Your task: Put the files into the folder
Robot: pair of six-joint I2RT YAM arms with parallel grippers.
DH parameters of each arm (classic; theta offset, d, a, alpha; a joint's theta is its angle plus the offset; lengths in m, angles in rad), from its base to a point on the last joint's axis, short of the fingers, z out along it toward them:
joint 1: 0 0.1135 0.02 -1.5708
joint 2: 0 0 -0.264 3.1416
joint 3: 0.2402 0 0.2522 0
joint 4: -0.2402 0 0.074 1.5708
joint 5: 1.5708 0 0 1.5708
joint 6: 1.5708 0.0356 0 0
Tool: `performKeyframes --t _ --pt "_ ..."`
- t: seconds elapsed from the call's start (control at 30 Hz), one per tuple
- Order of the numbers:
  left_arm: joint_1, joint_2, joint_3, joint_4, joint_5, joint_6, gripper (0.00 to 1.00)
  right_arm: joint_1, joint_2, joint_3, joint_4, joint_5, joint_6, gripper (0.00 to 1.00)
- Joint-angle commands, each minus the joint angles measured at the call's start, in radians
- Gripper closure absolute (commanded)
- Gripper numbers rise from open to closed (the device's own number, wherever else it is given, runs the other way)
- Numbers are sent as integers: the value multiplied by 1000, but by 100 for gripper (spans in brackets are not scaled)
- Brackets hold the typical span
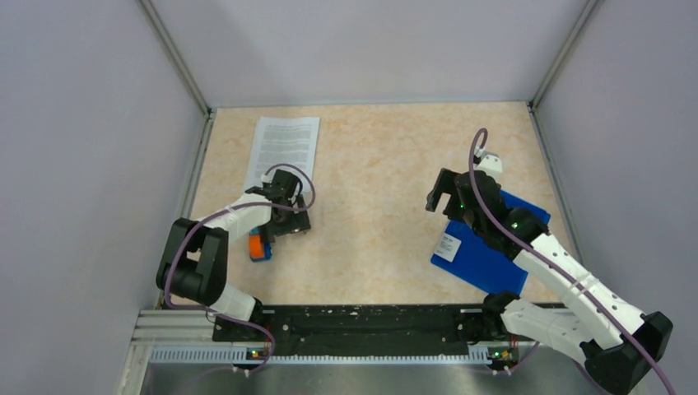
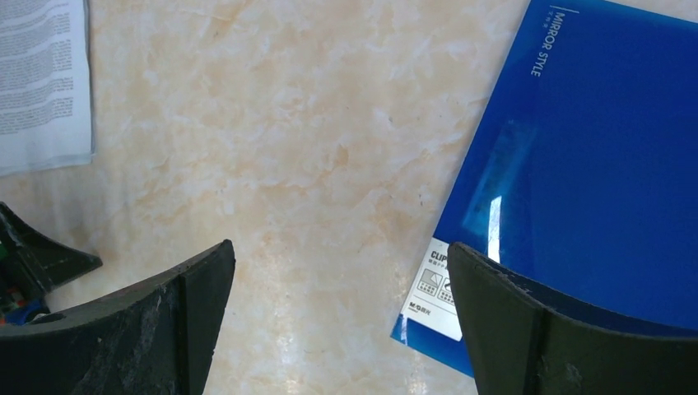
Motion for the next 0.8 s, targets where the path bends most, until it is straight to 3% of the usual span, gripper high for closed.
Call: performKeyframes --t 0.0,0.47,0.77 --pt "58 6 -31 -62 -63 -25 1 -8 -5 -17 40 16 -22 1" --pt "175 -42 13 -90 -67 -43 1 -84 29 -95 41 38 -29 1" --pt "-12 -62 227 -157 -27 -9 1 -276 33 -125 41 29 -4 1"
